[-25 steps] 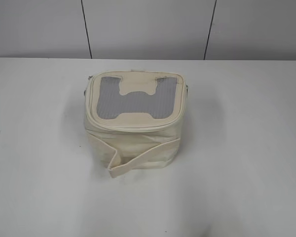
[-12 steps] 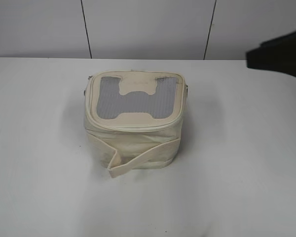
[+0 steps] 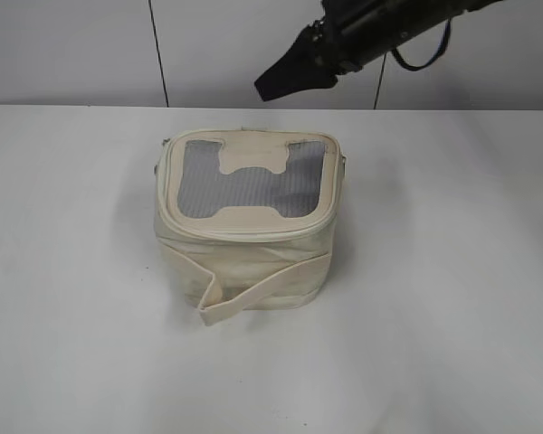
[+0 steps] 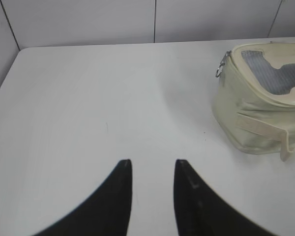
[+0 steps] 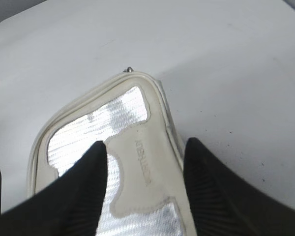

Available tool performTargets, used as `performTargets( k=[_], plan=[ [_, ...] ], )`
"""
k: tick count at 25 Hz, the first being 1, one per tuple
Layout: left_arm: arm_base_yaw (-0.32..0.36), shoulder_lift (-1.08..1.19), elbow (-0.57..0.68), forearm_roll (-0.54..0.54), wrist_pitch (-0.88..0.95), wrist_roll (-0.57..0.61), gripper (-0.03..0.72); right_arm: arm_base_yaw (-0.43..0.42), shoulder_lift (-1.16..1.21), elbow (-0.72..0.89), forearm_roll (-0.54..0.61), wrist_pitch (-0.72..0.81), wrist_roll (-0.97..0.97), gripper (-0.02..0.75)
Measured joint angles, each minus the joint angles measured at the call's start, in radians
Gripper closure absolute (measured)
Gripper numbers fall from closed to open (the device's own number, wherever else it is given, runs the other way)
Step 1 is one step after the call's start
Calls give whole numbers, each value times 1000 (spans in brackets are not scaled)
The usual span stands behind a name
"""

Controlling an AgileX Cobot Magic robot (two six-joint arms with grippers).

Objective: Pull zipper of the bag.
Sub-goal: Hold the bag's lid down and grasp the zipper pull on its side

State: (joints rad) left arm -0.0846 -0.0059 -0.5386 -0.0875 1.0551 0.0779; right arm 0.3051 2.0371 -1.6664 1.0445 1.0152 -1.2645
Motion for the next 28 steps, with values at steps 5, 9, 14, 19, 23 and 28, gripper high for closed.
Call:
performTargets(
  k=[5, 9, 14, 19, 23, 28],
  plan=[
    [0, 0, 0, 0, 0, 0, 458, 64, 203, -315, -79, 102, 142, 337],
    [0, 0, 0, 2, 0, 0, 458, 110, 297, -446, -106, 146, 208, 337],
    [0, 0, 0, 2, 0, 0, 458, 128, 360, -468, -121, 154, 237, 337],
    [0, 53, -3, 6, -3, 0, 458, 132, 391, -469, -135, 155, 244, 472],
    [0, 245, -38, -51, -79, 41, 458, 137, 391, -468, -159, 155, 251, 674],
    [0, 587, -96, -480, -332, 399, 458, 137, 391, -468, -160, 155, 255, 678]
  ],
)
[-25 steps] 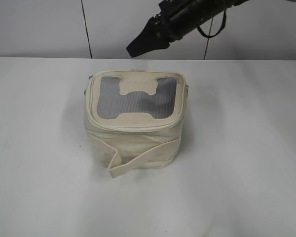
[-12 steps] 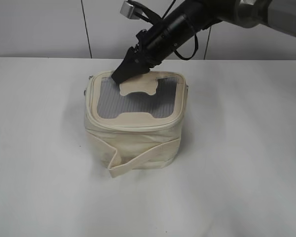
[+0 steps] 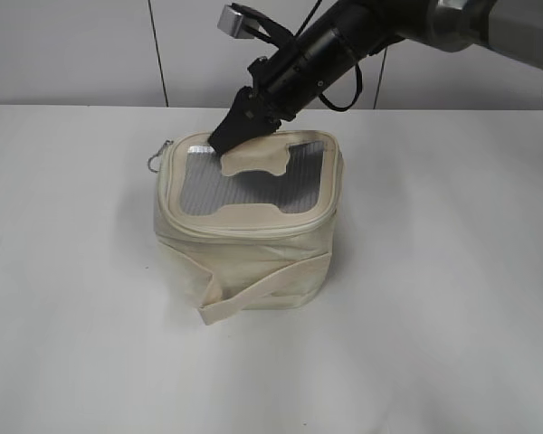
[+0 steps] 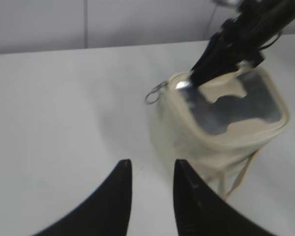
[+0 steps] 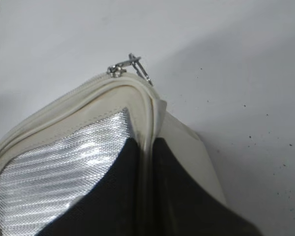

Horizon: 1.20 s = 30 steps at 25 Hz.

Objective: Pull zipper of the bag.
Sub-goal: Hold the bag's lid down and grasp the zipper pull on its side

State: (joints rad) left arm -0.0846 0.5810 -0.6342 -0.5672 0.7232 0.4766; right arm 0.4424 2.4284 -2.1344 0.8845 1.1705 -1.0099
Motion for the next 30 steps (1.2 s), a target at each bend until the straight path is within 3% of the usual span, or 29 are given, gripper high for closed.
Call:
performTargets(
  k=[2, 5, 8, 11, 14, 19, 25, 30],
  plan=[
    [0, 169, -39, -224, -25, 221, 458, 0, 0, 0, -1, 0, 2, 683],
    [43, 433, -114, -476, 47, 504, 455, 0, 0, 0, -1, 0, 6, 683],
    [172, 670, -233, -623, 197, 693, 428, 0, 0, 0, -1, 0, 10, 683],
    [287, 911, -350, -732, 378, 866, 348, 0, 0, 0, -1, 2, 11, 684],
    [289, 1068, -418, -668, 371, 993, 311, 0, 0, -2, -1, 5, 13, 686],
    [146, 1162, -425, -479, 152, 1125, 317, 0, 0, -2, -2, 5, 14, 686],
    [-24, 1187, -426, -459, -40, 1268, 317, -5, 0, -2, -2, 5, 17, 686],
    [-86, 1221, -426, -461, -129, 1322, 317, -5, 0, -2, -2, 5, 18, 688]
  ],
)
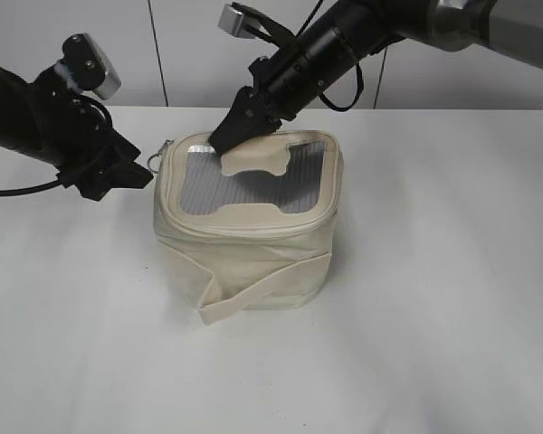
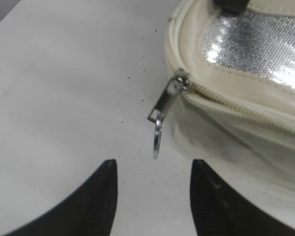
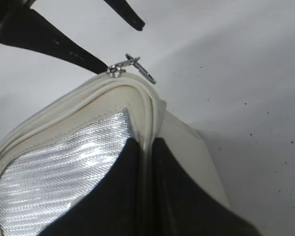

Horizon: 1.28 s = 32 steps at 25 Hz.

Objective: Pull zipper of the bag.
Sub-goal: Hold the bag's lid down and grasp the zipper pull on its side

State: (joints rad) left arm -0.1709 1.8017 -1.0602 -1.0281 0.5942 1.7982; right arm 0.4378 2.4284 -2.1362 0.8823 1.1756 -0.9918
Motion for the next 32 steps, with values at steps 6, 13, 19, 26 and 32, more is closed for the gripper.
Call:
performTargets(
  k=[6, 13, 19, 26, 32],
  plan=[
    [-12, 28, 0, -48, -63, 27, 317, 0, 0, 0, 0, 0, 1, 691],
    [-12, 71, -1, -164, -77, 98, 317, 0, 0, 0, 0, 0, 6, 691],
    [-12, 71, -1, -277, -59, 187, 321, 0, 0, 0, 0, 0, 7, 691],
    [-12, 78, -1, -307, -59, 229, 350, 0, 0, 0, 0, 0, 8, 692],
    [-12, 93, -1, -323, -56, 234, 371, 0, 0, 0, 0, 0, 8, 692]
  ],
)
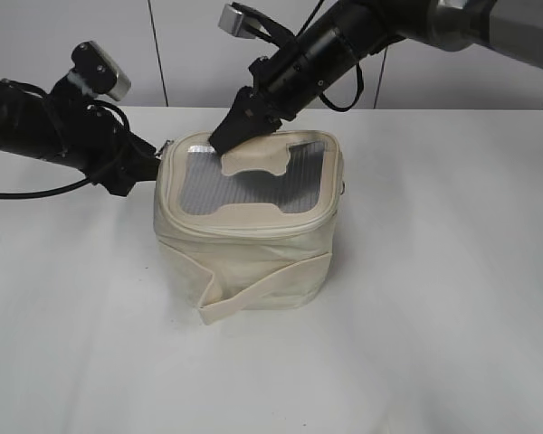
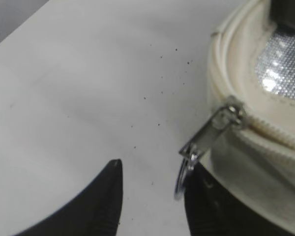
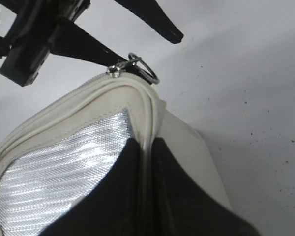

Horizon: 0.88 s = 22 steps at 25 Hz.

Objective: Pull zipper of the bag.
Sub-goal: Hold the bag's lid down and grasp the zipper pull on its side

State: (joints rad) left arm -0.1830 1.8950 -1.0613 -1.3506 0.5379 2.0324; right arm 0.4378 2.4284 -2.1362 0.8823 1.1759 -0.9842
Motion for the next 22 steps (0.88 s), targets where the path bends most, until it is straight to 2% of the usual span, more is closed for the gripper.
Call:
performTargets(
  k=[7, 12, 17, 22],
  plan=[
    [0, 0, 0, -33, 16, 33, 393, 0, 0, 0, 0, 0, 1, 692],
    [0, 0, 0, -33, 17, 36, 508, 0, 0, 0, 0, 0, 1, 692],
    [0, 0, 0, -33, 24, 36, 672, 0, 0, 0, 0, 0, 1, 694],
    [0, 0, 0, -6, 31, 31, 692, 0, 0, 0, -1, 0, 13, 694]
  ],
)
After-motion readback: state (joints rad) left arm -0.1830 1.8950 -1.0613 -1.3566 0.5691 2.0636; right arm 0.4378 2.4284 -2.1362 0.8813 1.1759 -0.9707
